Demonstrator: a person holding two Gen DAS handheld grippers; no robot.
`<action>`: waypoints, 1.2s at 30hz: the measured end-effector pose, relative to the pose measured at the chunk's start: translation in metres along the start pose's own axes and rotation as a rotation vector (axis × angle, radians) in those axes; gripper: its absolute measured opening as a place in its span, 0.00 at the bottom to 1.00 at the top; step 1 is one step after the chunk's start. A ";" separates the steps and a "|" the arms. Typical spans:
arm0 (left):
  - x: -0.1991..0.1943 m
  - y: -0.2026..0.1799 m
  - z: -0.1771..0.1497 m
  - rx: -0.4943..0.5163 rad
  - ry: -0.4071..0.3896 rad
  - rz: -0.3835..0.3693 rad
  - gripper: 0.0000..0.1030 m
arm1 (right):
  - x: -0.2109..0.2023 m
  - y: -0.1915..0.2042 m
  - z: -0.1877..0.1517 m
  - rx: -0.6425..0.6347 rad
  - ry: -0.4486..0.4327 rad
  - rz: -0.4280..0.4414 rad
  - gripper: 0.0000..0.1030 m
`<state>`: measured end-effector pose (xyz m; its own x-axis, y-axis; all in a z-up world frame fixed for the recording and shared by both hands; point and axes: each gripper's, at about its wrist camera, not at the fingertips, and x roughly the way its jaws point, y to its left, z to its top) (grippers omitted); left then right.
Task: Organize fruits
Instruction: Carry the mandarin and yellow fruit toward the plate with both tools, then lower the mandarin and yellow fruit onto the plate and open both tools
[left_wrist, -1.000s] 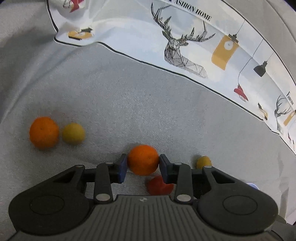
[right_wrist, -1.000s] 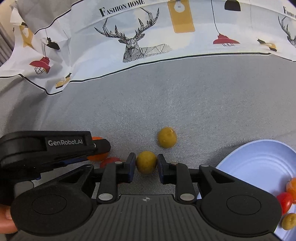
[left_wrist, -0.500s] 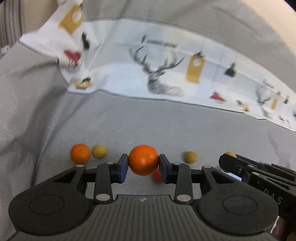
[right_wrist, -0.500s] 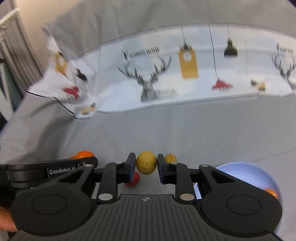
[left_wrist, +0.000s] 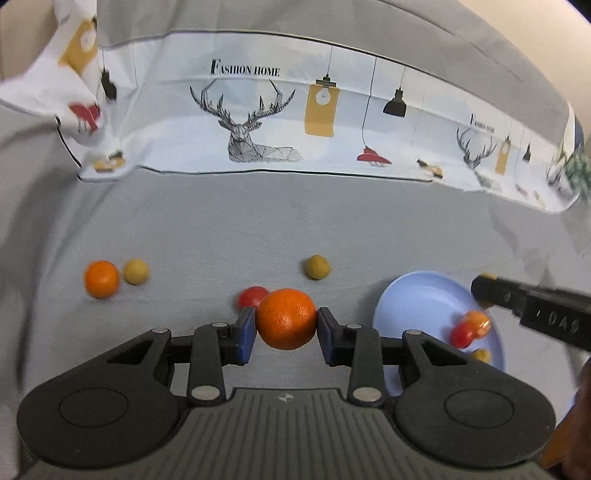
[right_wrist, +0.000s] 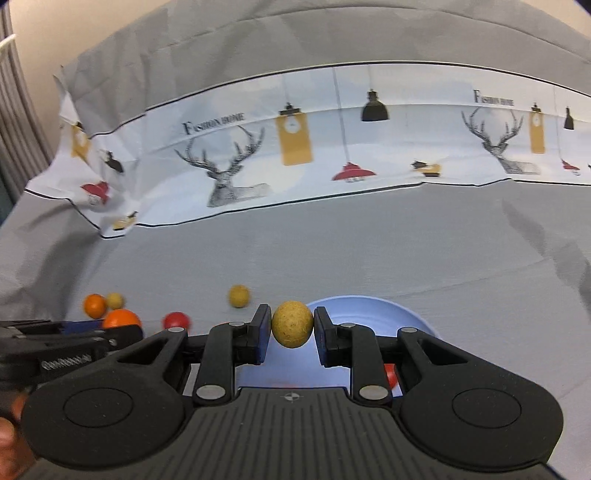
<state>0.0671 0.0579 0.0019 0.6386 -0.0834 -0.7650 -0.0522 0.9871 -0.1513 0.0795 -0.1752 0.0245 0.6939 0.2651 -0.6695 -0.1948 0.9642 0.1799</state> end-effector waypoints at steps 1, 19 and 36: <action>0.001 0.002 0.001 -0.013 0.000 -0.011 0.38 | 0.000 -0.002 0.001 0.001 -0.001 -0.006 0.25; 0.000 -0.068 -0.011 0.179 -0.037 -0.274 0.38 | 0.002 -0.057 0.006 0.116 0.024 -0.091 0.25; 0.029 -0.091 -0.019 0.246 0.016 -0.269 0.38 | 0.024 -0.048 -0.013 0.042 0.239 -0.079 0.25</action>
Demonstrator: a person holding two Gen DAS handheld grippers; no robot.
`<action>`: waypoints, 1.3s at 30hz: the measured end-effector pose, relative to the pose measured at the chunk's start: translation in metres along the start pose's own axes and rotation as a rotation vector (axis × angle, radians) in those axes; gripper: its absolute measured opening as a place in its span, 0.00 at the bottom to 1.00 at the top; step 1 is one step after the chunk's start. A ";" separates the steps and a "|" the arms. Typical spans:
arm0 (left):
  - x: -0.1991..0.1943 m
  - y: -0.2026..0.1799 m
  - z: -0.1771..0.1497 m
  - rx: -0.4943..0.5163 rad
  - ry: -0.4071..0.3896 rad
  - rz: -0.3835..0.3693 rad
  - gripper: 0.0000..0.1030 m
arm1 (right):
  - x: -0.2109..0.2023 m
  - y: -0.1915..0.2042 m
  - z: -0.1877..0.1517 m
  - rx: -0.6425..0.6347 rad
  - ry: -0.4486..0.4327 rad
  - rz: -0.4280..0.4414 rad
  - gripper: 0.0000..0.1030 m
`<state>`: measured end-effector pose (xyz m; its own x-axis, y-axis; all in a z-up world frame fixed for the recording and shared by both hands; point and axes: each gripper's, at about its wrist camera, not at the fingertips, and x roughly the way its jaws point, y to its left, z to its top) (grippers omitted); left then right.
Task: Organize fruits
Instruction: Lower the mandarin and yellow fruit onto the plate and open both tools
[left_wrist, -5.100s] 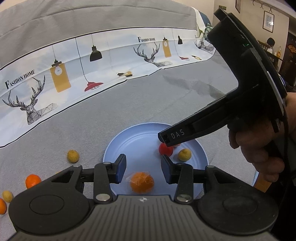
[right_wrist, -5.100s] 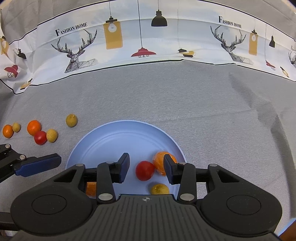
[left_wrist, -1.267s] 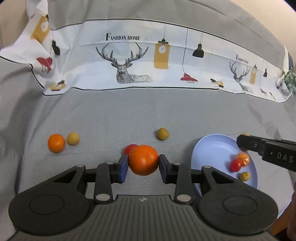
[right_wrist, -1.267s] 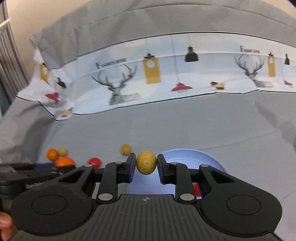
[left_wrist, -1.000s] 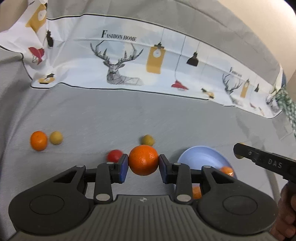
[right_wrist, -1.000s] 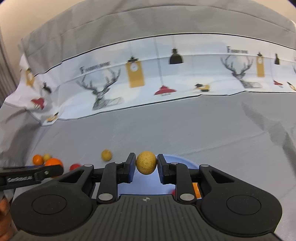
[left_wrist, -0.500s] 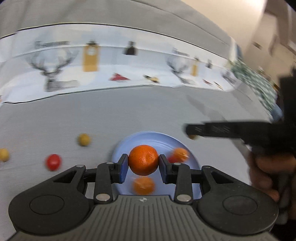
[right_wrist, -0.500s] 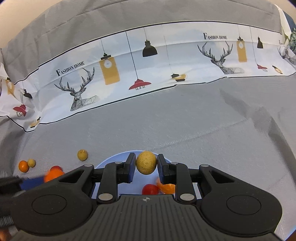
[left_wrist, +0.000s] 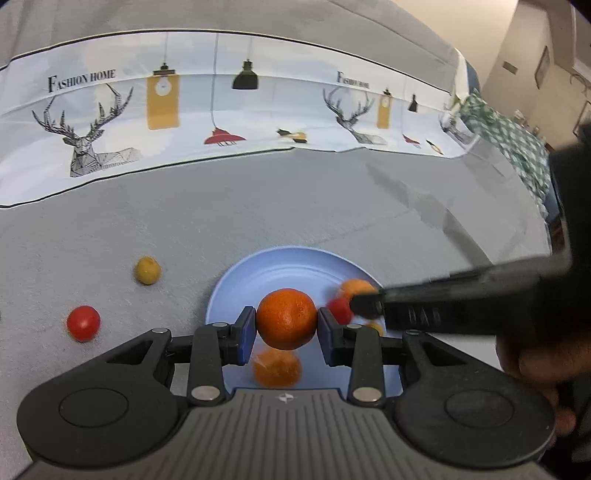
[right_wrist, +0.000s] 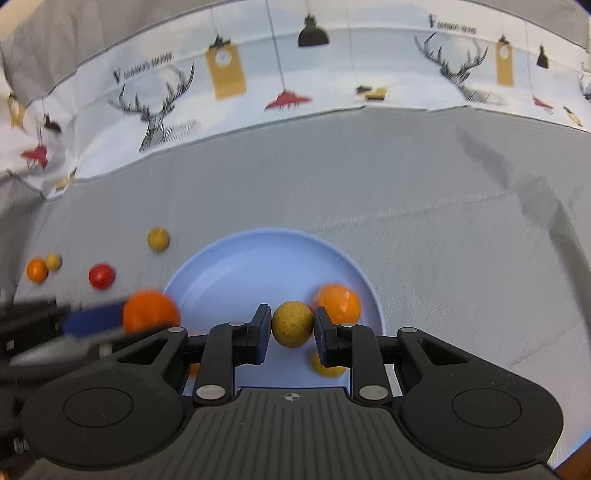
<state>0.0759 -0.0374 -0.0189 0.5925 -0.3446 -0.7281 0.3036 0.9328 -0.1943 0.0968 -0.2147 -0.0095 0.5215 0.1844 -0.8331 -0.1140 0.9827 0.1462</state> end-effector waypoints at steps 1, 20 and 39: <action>0.001 0.001 0.002 -0.003 -0.004 0.005 0.38 | 0.001 0.002 -0.001 -0.012 0.009 0.000 0.25; 0.021 -0.003 0.011 -0.005 0.000 0.000 0.38 | 0.013 0.006 -0.003 -0.066 0.080 -0.011 0.25; 0.026 -0.003 0.011 -0.001 0.017 0.007 0.38 | 0.018 0.008 -0.004 -0.078 0.104 -0.032 0.25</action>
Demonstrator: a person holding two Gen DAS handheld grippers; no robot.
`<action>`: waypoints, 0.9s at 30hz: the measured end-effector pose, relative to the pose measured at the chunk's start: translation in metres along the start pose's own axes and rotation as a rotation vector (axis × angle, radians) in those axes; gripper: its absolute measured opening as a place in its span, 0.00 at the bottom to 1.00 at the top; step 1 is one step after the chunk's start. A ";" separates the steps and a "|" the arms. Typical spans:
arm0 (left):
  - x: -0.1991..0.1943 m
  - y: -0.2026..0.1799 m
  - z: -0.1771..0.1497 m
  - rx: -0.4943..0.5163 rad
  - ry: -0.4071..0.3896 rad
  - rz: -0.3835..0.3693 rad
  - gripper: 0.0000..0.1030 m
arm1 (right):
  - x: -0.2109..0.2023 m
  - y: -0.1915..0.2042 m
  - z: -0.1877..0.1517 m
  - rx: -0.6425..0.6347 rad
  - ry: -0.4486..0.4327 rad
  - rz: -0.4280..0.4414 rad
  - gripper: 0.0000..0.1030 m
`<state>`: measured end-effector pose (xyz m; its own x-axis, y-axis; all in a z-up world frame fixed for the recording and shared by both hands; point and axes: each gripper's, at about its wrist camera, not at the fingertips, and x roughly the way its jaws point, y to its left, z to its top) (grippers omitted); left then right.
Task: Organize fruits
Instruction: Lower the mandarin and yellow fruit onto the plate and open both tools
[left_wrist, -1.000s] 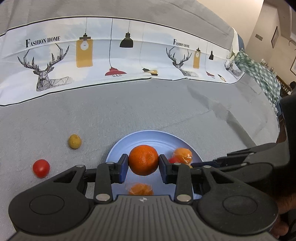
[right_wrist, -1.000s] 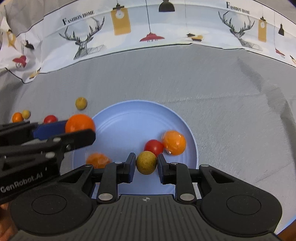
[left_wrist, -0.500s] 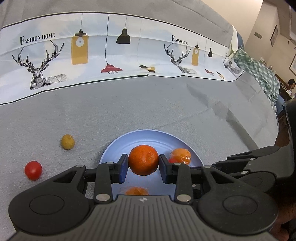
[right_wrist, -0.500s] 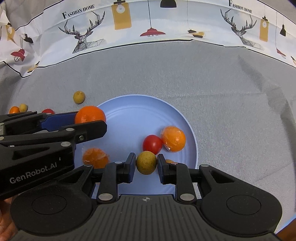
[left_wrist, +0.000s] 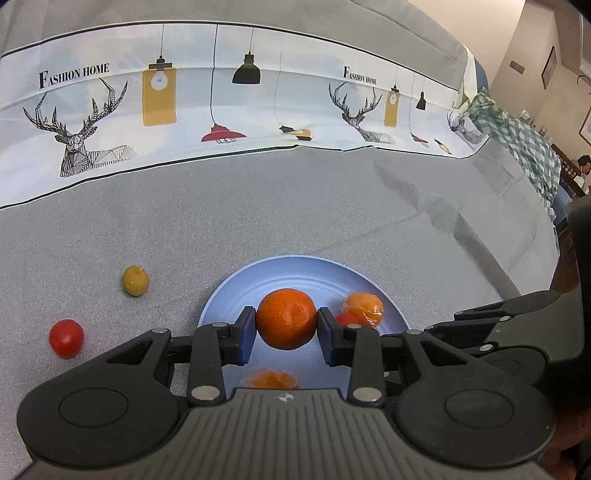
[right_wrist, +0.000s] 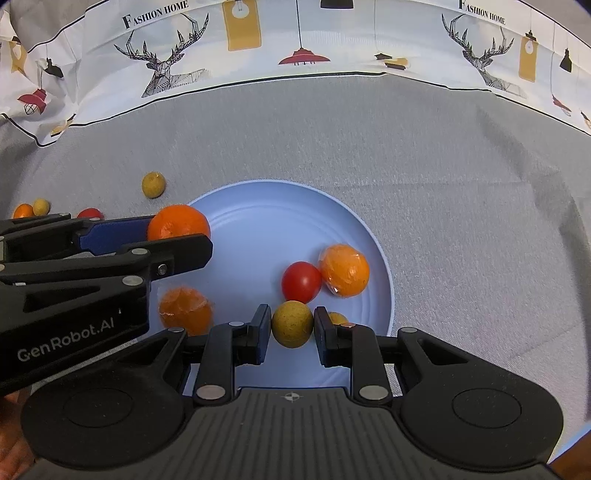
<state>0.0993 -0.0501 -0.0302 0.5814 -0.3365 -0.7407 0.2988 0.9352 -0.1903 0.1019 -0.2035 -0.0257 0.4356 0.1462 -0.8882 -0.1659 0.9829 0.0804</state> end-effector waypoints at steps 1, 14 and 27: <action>0.000 0.000 0.000 0.000 0.000 0.000 0.38 | 0.000 0.000 0.000 0.000 0.001 -0.001 0.25; -0.001 -0.003 0.001 0.002 -0.004 -0.009 0.38 | 0.003 0.001 0.000 -0.005 0.007 -0.007 0.25; -0.002 -0.004 0.001 0.006 -0.009 -0.016 0.38 | 0.004 0.002 -0.001 -0.006 0.007 -0.008 0.25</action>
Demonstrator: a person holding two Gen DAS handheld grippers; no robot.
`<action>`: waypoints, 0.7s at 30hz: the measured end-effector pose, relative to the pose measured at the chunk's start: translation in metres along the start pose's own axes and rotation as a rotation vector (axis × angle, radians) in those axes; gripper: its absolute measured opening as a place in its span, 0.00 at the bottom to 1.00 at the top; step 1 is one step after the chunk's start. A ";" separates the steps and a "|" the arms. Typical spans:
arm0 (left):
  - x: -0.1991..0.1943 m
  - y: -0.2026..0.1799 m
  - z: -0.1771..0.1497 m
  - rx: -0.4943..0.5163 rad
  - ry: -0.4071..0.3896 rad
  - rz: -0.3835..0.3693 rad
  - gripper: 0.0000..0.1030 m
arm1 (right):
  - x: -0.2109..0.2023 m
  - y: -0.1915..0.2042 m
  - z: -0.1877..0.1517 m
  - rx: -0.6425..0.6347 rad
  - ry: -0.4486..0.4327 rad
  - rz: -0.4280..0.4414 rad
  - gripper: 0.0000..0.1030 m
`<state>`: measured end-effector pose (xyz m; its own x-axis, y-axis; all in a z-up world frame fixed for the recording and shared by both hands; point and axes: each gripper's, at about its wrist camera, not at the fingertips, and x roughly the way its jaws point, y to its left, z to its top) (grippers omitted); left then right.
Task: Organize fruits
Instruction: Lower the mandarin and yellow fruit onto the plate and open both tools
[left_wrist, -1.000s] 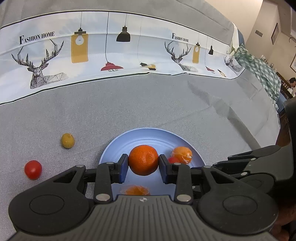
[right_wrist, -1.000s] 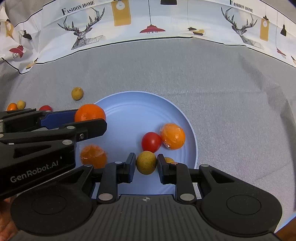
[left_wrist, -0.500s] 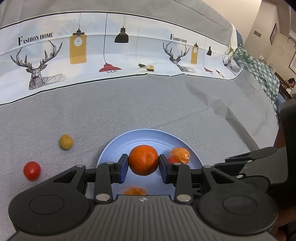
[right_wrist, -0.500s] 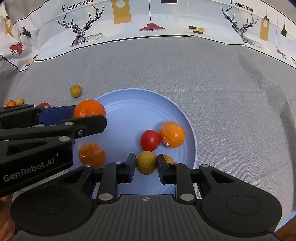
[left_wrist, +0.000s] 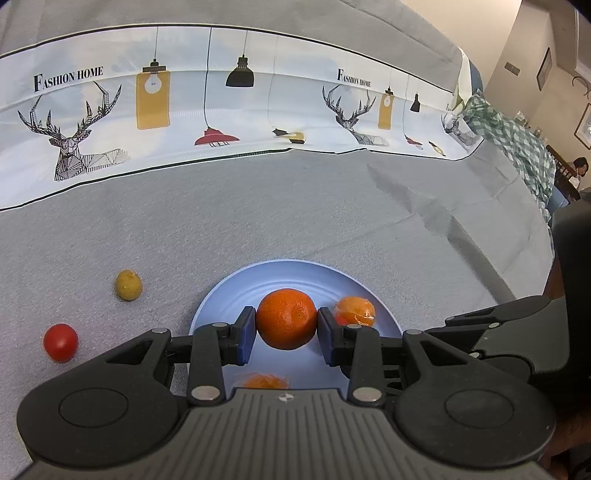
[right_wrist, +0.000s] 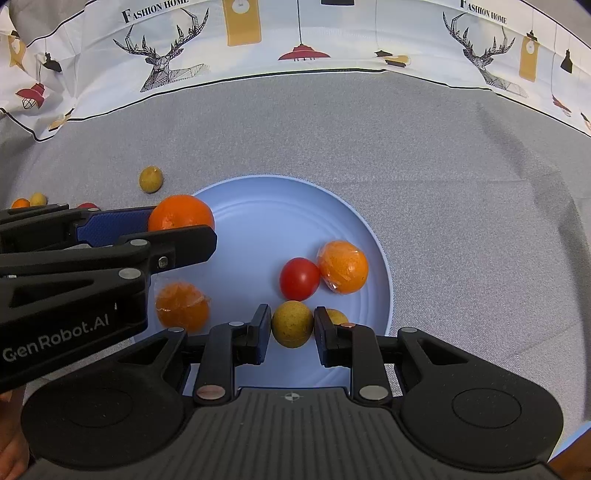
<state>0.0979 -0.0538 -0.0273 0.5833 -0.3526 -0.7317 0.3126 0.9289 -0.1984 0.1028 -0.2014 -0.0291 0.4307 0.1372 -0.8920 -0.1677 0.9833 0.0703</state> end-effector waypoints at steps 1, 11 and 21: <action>0.000 -0.001 0.000 0.000 -0.001 0.000 0.38 | 0.000 0.000 0.000 0.000 0.000 0.000 0.25; 0.001 0.002 0.002 -0.015 0.010 -0.009 0.41 | -0.003 -0.003 -0.001 0.009 -0.020 -0.016 0.26; -0.004 0.003 0.003 -0.022 -0.008 -0.008 0.41 | -0.009 -0.006 0.000 0.023 -0.054 -0.026 0.35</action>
<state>0.0993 -0.0500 -0.0229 0.5874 -0.3604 -0.7246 0.3008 0.9284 -0.2180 0.1002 -0.2083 -0.0217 0.4818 0.1175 -0.8683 -0.1356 0.9890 0.0586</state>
